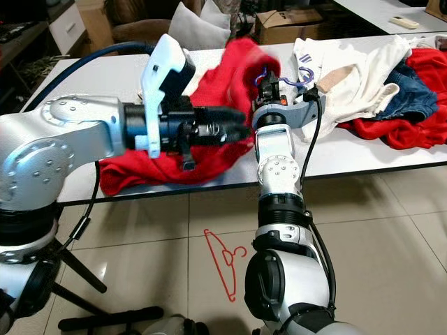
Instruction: Hang hanger
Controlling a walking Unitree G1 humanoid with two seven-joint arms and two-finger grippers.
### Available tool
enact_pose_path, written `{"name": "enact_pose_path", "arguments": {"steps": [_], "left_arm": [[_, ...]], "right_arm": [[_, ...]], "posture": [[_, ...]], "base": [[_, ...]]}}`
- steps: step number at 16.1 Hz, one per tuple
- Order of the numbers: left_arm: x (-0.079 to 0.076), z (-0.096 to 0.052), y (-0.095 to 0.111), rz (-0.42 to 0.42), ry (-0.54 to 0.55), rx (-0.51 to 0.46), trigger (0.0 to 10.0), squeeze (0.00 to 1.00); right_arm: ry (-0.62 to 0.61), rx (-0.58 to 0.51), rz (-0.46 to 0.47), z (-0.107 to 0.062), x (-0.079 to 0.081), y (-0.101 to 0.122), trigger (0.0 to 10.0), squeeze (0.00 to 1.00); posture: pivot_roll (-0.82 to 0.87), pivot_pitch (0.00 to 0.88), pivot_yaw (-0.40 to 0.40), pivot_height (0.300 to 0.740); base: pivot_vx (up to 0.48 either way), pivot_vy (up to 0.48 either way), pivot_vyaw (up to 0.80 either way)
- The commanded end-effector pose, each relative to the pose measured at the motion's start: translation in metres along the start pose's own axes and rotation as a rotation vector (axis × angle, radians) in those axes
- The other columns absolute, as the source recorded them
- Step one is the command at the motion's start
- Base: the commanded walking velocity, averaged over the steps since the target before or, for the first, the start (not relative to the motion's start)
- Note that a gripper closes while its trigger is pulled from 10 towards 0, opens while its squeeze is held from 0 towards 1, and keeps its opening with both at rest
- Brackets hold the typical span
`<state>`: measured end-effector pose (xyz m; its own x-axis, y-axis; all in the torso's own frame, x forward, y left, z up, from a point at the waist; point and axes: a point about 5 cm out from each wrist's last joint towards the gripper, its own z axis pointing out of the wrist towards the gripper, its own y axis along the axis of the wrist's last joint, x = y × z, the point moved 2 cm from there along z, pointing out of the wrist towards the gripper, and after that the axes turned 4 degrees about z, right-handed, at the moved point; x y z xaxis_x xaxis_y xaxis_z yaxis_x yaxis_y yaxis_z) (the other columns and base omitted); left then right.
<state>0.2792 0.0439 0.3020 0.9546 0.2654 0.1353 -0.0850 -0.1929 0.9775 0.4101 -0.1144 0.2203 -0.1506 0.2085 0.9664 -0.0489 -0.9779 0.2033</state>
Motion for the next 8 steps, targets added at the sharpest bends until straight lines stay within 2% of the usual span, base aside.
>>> {"name": "enact_pose_path", "arguments": {"steps": [1,3,5,6,7,8], "left_arm": [[-0.001,-0.005,0.001,0.003,-0.005,-0.002,10.0,1.0],[0.006,-0.015,0.006,0.002,0.04,-0.038,10.0,1.0],[0.049,-0.047,-0.005,-0.013,0.36,-0.048,10.0,1.0],[0.057,-0.056,-0.011,-0.013,0.434,-0.052,10.0,0.44],[0.07,-0.075,-0.028,-0.018,0.579,-0.05,10.0,0.08],[0.075,-0.089,-0.048,-0.015,0.697,-0.031,10.0,0.02]], "right_arm": [[0.013,0.008,0.021,-0.002,0.001,-0.006,0.0,0.0],[0.036,0.017,0.036,0.0,0.004,-0.004,0.0,0.0],[0.192,0.084,0.044,-0.004,0.029,0.002,0.0,0.0],[0.25,0.109,0.02,-0.009,0.035,0.005,0.0,0.0],[0.329,0.149,-0.016,-0.019,0.044,0.01,0.0,0.0],[0.4,0.189,-0.063,-0.034,0.049,0.015,0.0,0.0]], "posture": [[-0.15,0.0,0.098,0.71],[-0.14,0.0,0.091,0.71],[-0.13,0.0,0.077,0.71],[-0.13,0.0,0.077,0.71],[-0.13,0.0,0.069,0.71],[-0.13,0.0,0.062,0.71]], "base": [[0.0,0.0,0.0],[0.0,0.0,0.0],[0.0,0.0,0.0],[0.0,0.0,0.0],[0.0,0.0,0.0],[0.0,0.0,0.0]]}}
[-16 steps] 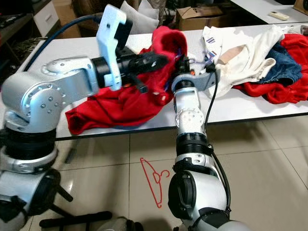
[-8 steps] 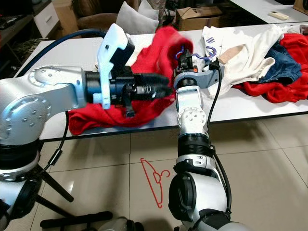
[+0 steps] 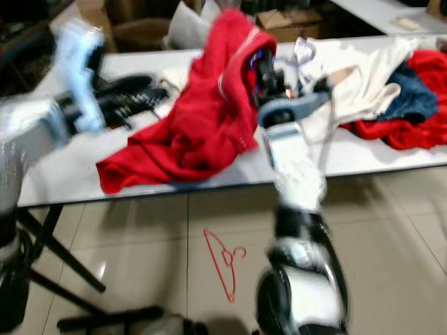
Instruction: Hang hanger
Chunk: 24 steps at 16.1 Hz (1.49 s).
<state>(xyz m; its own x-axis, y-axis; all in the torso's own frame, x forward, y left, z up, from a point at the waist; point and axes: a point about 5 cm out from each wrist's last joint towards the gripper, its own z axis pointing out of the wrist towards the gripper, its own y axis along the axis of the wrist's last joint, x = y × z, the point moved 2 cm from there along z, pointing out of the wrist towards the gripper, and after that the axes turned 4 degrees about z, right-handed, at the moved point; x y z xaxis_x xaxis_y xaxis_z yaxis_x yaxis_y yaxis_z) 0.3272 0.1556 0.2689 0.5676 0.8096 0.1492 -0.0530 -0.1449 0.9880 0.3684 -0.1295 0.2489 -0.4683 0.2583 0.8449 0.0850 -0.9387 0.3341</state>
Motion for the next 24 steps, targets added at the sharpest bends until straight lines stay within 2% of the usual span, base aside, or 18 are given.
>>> {"name": "enact_pose_path", "arguments": {"steps": [1,4,6,8,9,11,12,14,16,18,21,23,24], "left_arm": [[0.012,-0.01,-0.016,-0.014,0.123,-0.001,10.0,0.03],[0.011,-0.021,-0.044,-0.078,0.201,0.03,10.0,0.03],[-0.002,-0.03,-0.07,-0.078,0.22,0.065,10.0,0.03],[-0.013,-0.033,-0.083,-0.082,0.215,0.082,10.0,0.02],[-0.015,-0.033,-0.084,-0.079,0.213,0.084,10.0,0.02],[-0.022,-0.033,-0.086,-0.066,0.203,0.077,10.0,0.02],[-0.028,-0.032,-0.086,-0.063,0.196,0.07,10.0,0.02],[-0.031,-0.034,-0.089,-0.057,0.203,0.075,10.0,0.02],[-0.031,-0.033,-0.09,-0.052,0.201,0.078,10.0,0.02],[-0.036,-0.026,-0.086,-0.044,0.174,0.059,10.0,0.02],[-0.041,-0.025,-0.089,-0.051,0.165,0.064,10.0,0.02],[-0.041,-0.023,-0.093,-0.071,0.179,0.074,10.0,0.0],[-0.041,-0.023,-0.094,-0.076,0.185,0.077,10.0,0.0]], "right_arm": [[0.166,0.083,-0.067,-0.015,0.033,0.002,0.0,0.0],[0.209,0.146,-0.133,-0.042,0.046,0.006,0.0,0.0],[0.232,0.232,-0.207,-0.072,0.055,0.006,0.0,0.0],[0.233,0.271,-0.23,-0.091,0.059,0.005,0.0,0.0],[0.232,0.277,-0.234,-0.094,0.059,0.005,0.0,0.0],[0.207,0.311,-0.264,-0.106,0.053,0.004,0.0,0.0],[0.168,0.334,-0.295,-0.116,0.046,0.005,0.0,0.0],[0.109,0.335,-0.318,-0.128,0.037,0.008,0.0,0.0],[0.088,0.33,-0.321,-0.132,0.033,0.008,0.0,0.0],[0.034,0.339,-0.334,-0.137,0.023,0.005,0.0,0.0],[-0.049,0.336,-0.374,-0.141,0.009,0.005,0.0,0.0],[-0.182,0.314,-0.457,-0.142,-0.009,0.006,10.0,0.0],[-0.197,0.317,-0.483,-0.143,-0.012,0.006,10.0,0.0]], "posture": [[-0.14,0.0,0.06,0.71],[-0.15,0.0,0.063,0.71],[-0.16,0.0,0.066,0.71],[-0.16,0.0,0.061,0.71],[-0.16,0.0,0.061,0.71],[-0.16,0.0,0.056,0.71],[-0.16,0.0,0.054,0.71],[-0.15,0.0,0.054,0.71],[-0.15,0.0,0.06,0.71],[-0.15,0.0,0.059,0.71],[-0.16,0.0,0.06,0.71],[-0.16,0.0,0.058,0.71],[-0.16,0.0,0.058,0.71]], "base": [[0.0,0.0,0.0],[0.0,-0.125,0.0],[0.0,-0.48,0.0],[0.0,-0.48,0.0],[0.0,-0.48,0.0],[0.0,-0.48,0.0],[0.0,-0.48,0.0],[0.0,-0.48,0.0],[0.0,-0.48,0.0],[0.0,-0.48,0.0],[0.0,-0.48,0.0],[0.0,-0.139,0.0],[0.0,0.0,0.0]]}}
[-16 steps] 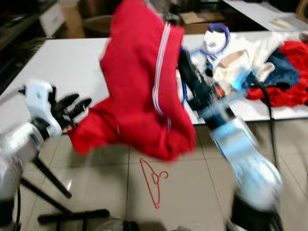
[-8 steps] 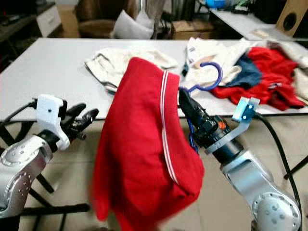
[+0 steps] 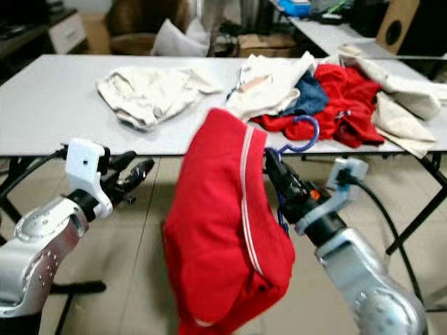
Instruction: Hang hanger
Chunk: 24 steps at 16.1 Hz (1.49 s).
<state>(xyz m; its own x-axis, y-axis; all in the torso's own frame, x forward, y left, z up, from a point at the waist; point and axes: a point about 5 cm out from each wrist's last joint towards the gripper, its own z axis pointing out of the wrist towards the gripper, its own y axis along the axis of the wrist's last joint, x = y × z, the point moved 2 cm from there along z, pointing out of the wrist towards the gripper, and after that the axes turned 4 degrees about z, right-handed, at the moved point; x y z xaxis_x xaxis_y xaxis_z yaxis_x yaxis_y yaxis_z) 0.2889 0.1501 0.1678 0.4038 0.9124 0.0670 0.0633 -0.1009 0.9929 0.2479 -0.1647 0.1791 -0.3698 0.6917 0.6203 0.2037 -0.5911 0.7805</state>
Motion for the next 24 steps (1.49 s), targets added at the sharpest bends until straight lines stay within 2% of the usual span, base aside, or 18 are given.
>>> {"name": "enact_pose_path", "arguments": {"steps": [1,4,6,8,9,11,13,16,19,20,21,22,24], "left_arm": [[0.0,0.003,0.001,0.0,0.009,0.001,10.0,0.0],[-0.003,0.004,-0.004,0.013,0.004,0.017,10.0,0.0],[-0.003,0.005,-0.007,0.02,0.002,0.028,10.0,0.0],[-0.005,0.008,-0.009,0.028,0.0,0.037,10.0,0.0],[-0.006,0.008,-0.009,0.027,0.0,0.037,10.0,0.0],[-0.005,0.009,-0.009,0.028,0.003,0.037,10.0,0.0],[-0.005,0.01,-0.009,0.031,0.004,0.036,10.0,0.0],[-0.006,0.011,-0.009,0.031,0.001,0.031,10.0,0.0],[-0.008,0.012,-0.011,0.007,-0.001,0.029,10.0,0.0],[-0.008,0.011,-0.012,0.004,0.005,0.029,10.0,0.0],[-0.008,0.01,-0.013,0.003,0.01,0.028,10.0,0.0],[-0.008,0.01,-0.014,0.003,0.009,0.027,10.0,0.0],[-0.011,0.01,-0.012,0.014,0.001,0.016,10.0,0.0]], "right_arm": [[-0.065,-0.011,-0.051,0.001,-0.009,0.0,10.0,0.0],[-0.096,0.029,-0.173,0.002,-0.013,-0.007,10.0,0.0],[-0.101,0.067,-0.221,0.002,-0.014,-0.013,10.0,0.0],[-0.176,0.097,-0.388,0.005,-0.025,-0.019,10.0,0.0],[-0.186,0.095,-0.405,0.006,-0.027,-0.02,10.0,0.0],[-0.193,0.063,-0.412,0.01,-0.026,-0.021,10.0,0.0],[-0.172,0.081,-0.438,0.012,-0.023,-0.026,10.0,0.0],[-0.146,0.082,-0.383,0.014,-0.022,-0.029,10.0,0.0],[-0.129,0.112,-0.467,0.011,-0.024,-0.033,10.0,0.0],[-0.135,0.115,-0.455,0.01,-0.026,-0.034,10.0,0.0],[-0.116,0.16,-0.387,0.01,-0.025,-0.04,10.0,0.0],[-0.108,0.163,-0.385,0.01,-0.023,-0.041,10.0,0.0],[-0.085,0.156,-0.435,0.012,-0.021,-0.042,10.0,0.0]], "posture": [[-0.15,0.0,0.058,0.71],[-0.16,0.0,0.058,0.71],[-0.16,0.0,0.059,0.71],[-0.16,0.0,0.059,0.71],[-0.16,0.0,0.058,0.71],[-0.16,0.0,0.056,0.71],[-0.16,0.0,0.057,0.71],[-0.16,0.0,0.057,0.71],[-0.17,0.0,0.06,0.71],[-0.18,0.0,0.063,0.71],[-0.18,0.0,0.067,0.71],[-0.18,0.0,0.067,0.71],[-0.18,0.0,0.064,0.71]], "base": [[0.0,0.0,0.59],[0.0,0.0,0.8],[0.0,0.0,0.8],[0.0,0.0,0.8],[0.0,0.0,0.8],[0.0,0.0,0.8],[0.0,0.0,0.8],[0.0,0.0,0.8],[0.0,0.0,0.8],[0.0,0.0,0.8],[0.0,0.0,0.8],[0.0,0.0,0.8],[0.0,0.0,0.8]]}}
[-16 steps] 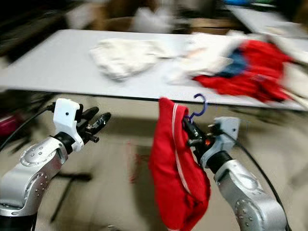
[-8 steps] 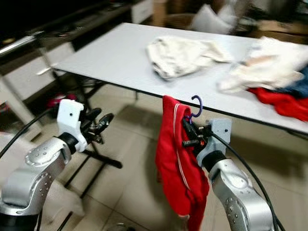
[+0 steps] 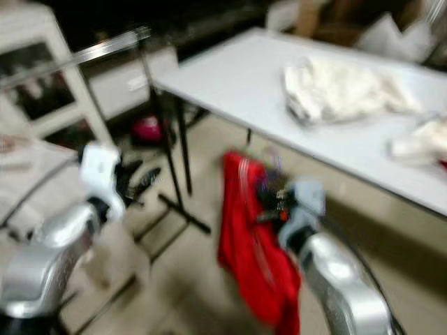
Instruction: Hang hanger
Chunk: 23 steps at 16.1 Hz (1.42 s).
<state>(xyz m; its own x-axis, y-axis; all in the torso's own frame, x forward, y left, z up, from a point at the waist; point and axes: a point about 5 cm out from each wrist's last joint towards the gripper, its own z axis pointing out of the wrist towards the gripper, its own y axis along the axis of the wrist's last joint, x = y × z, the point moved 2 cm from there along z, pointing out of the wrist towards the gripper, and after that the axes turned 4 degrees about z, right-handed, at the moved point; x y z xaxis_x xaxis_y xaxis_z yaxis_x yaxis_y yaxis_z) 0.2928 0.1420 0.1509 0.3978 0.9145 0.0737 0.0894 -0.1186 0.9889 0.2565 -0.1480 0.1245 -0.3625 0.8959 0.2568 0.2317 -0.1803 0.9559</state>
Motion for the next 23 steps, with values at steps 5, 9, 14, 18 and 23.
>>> {"name": "enact_pose_path", "arguments": {"steps": [5,9,14,18,23], "left_arm": [[-0.002,0.004,0.005,0.005,0.012,-0.029,10.0,0.0],[-0.006,0.006,0.004,0.001,0.001,-0.032,10.0,0.0],[-0.009,0.004,0.003,0.011,-0.002,-0.036,10.0,0.0],[-0.011,0.002,-0.001,0.024,-0.011,-0.02,10.0,0.0],[-0.003,-0.001,-0.005,0.049,0.0,-0.001,10.0,0.0]], "right_arm": [[0.002,-0.086,-0.042,0.004,-0.003,0.015,10.0,0.0],[-0.006,-0.093,-0.057,0.005,-0.006,0.018,10.0,0.0],[0.025,-0.082,-0.039,0.003,-0.004,0.013,10.0,0.0],[0.037,-0.087,0.096,0.001,-0.002,0.014,10.0,0.0],[0.179,-0.071,0.005,0.003,0.011,0.019,10.0,0.0]], "posture": [[-0.17,0.0,0.048,0.71],[-0.18,0.0,0.047,0.71],[-0.18,0.0,0.031,0.71],[-0.18,0.0,0.03,0.71],[-0.17,0.0,0.035,0.71]], "base": [[0.0,-0.307,0.8],[0.0,-0.326,0.8],[0.0,-0.327,0.8],[0.0,-0.246,0.2],[0.0,0.0,0.0]]}}
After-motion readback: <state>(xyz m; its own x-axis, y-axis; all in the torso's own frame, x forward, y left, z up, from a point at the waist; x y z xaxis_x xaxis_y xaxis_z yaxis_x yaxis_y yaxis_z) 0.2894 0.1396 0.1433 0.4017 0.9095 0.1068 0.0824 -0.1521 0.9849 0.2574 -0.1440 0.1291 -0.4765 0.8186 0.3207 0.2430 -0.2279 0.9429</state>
